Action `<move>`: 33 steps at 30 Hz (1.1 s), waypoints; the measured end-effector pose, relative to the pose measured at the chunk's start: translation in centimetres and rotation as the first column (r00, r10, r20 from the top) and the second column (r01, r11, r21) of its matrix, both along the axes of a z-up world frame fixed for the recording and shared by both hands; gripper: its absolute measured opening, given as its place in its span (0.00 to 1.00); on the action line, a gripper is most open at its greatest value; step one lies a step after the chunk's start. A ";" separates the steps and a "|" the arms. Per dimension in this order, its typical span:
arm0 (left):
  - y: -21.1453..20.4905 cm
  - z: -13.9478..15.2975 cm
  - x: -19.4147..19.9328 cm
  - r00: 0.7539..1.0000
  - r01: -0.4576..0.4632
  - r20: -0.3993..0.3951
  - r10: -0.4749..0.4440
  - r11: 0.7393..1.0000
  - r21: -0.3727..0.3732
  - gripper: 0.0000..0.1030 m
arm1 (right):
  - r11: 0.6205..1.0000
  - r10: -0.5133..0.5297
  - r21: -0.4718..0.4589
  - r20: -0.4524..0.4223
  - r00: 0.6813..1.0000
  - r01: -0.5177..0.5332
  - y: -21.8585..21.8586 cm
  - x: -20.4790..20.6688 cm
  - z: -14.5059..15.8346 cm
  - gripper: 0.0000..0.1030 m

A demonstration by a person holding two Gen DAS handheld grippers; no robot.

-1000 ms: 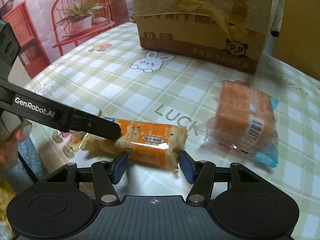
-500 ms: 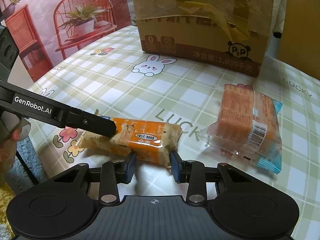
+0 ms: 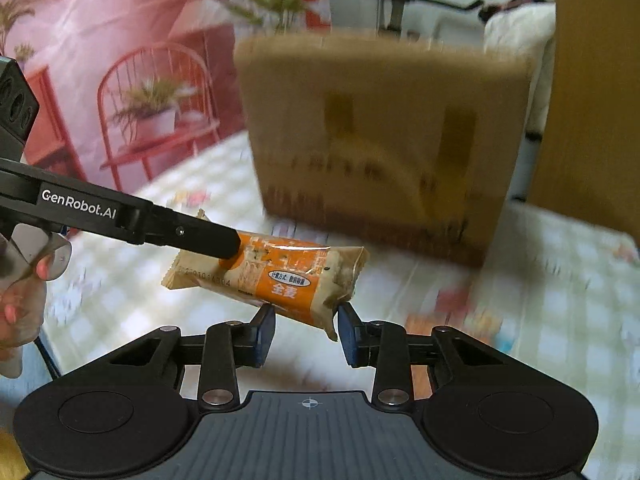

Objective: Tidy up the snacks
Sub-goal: 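Carry the biscuit over the box and release it from the right tool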

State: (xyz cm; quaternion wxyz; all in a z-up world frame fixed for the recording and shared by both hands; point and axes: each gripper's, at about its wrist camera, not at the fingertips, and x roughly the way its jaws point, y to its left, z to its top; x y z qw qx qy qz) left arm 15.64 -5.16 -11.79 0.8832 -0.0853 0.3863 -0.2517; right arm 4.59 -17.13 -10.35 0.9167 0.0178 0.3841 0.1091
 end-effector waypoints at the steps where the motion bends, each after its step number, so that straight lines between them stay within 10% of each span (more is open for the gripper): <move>1: -0.2 0.9 0.5 1.000 0.002 0.018 -0.002 1.000 -0.002 0.47 | 1.000 -0.005 -0.001 0.013 1.000 0.005 -0.2 0.7 0.7 0.31; 18: -1.6 10.2 10.6 0.975 0.018 0.221 -0.013 1.000 -0.020 0.48 | 0.997 -0.022 -0.068 0.212 0.977 0.037 -2.8 12.7 10.1 0.31; 33: -0.2 9.6 17.0 0.966 -0.047 0.255 0.039 0.999 0.023 0.59 | 0.982 -0.113 -0.126 0.209 0.971 0.141 -1.1 23.0 6.8 0.38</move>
